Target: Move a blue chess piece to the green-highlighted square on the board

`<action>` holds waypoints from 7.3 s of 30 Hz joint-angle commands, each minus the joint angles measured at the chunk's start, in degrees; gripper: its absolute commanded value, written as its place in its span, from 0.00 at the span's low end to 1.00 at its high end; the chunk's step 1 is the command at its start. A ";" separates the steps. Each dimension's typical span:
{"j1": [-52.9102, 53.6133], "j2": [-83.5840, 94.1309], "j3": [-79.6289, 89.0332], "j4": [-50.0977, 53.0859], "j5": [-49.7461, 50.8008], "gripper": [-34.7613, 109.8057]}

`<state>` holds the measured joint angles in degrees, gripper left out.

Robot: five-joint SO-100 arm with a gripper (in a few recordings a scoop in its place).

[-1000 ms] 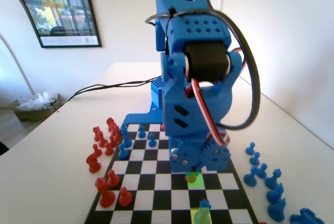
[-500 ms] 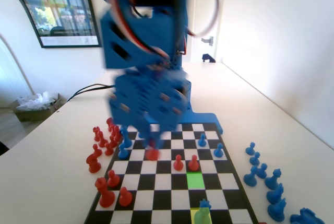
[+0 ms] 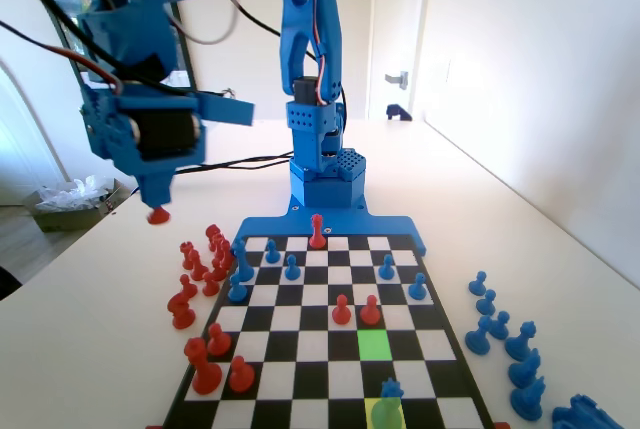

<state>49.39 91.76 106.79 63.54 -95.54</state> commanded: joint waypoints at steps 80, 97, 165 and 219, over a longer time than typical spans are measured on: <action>-8.96 -1.67 -1.49 -4.92 3.34 0.28; -40.87 17.40 5.36 2.20 9.49 0.25; -55.11 -33.84 -40.08 3.34 9.40 0.35; -55.90 -35.68 -32.61 -5.19 8.61 0.32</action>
<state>-6.06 54.23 74.18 58.18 -85.78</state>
